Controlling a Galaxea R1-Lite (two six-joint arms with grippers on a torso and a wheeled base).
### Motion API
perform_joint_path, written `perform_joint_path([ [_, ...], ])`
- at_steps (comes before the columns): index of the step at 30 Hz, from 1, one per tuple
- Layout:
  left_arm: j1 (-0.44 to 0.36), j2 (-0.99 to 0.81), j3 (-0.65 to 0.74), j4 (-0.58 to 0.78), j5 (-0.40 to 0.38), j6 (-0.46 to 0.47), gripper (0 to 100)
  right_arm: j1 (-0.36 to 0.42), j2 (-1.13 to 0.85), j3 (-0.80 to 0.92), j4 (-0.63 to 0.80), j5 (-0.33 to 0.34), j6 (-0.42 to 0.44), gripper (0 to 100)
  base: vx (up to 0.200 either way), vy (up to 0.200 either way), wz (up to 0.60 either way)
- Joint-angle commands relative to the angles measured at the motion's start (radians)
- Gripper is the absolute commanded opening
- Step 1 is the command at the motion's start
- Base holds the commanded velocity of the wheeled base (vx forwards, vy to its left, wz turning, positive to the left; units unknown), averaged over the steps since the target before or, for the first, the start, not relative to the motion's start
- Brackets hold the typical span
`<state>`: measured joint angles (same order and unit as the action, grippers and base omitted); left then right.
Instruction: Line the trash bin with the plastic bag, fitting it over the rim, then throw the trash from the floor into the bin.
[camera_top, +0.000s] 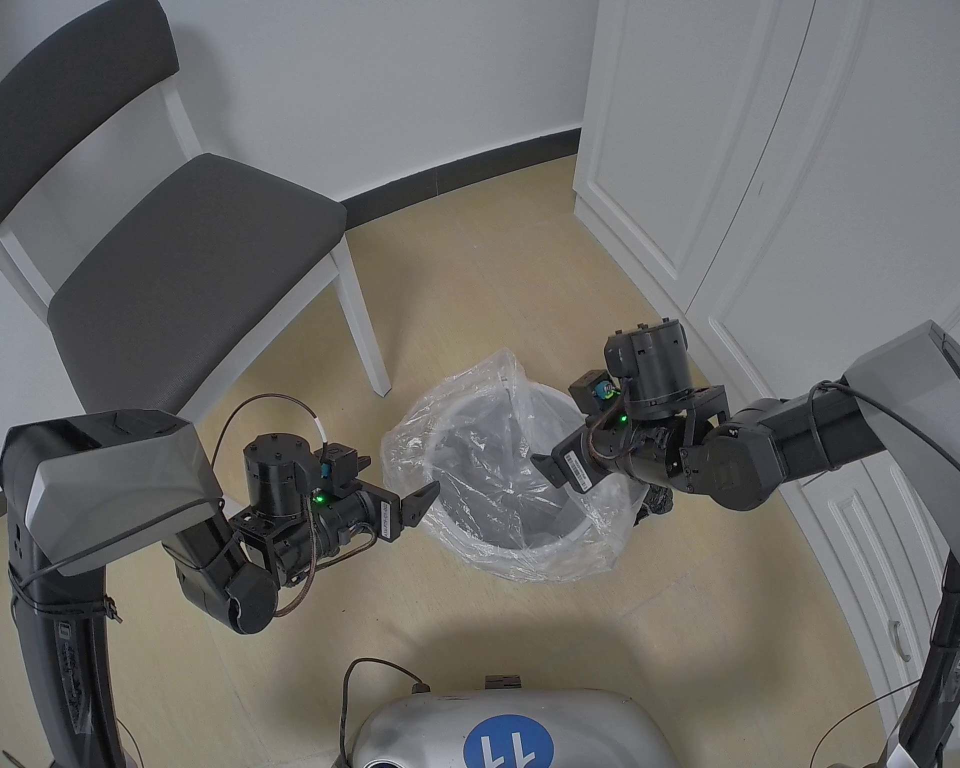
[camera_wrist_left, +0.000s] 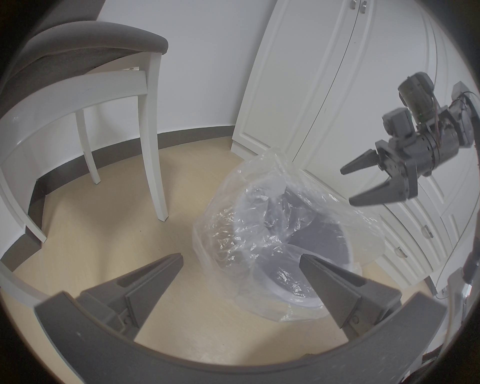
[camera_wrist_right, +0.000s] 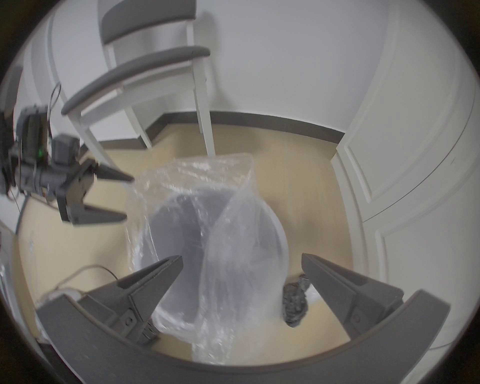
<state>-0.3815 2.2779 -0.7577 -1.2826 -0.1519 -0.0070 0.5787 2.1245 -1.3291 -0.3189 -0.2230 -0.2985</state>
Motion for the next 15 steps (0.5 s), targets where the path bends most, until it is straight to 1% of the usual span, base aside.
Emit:
perform_joint_path([
  [1,0.0,0.014,-0.014,0.0,0.009,-0.001,100,-0.002,0.014,0.033,-0.003,-0.026,-0.034,100,0.0,0.0,0.0],
  [6,0.003,0.017,-0.025,0.003,0.014,-0.001,100,-0.03,0.025,0.051,-0.002,-0.033,-0.068,100,0.0,0.0,0.0],
  [8,0.007,0.023,-0.042,0.009,0.015,-0.001,100,-0.06,0.025,0.056,-0.003,-0.035,-0.087,100,0.0,0.0,0.0],
  [13,0.042,0.026,-0.068,0.032,0.02,0.001,100,-0.115,0.019,0.056,-0.011,-0.035,-0.09,100,0.0,0.0,0.0],
  [14,0.052,0.026,-0.075,0.048,0.02,0.002,100,-0.134,0.015,0.059,-0.035,-0.035,-0.088,100,0.0,0.0,0.0],
  [15,0.052,0.026,-0.075,0.048,0.02,0.002,100,-0.134,0.015,0.059,-0.035,-0.035,-0.088,100,0.0,0.0,0.0],
])
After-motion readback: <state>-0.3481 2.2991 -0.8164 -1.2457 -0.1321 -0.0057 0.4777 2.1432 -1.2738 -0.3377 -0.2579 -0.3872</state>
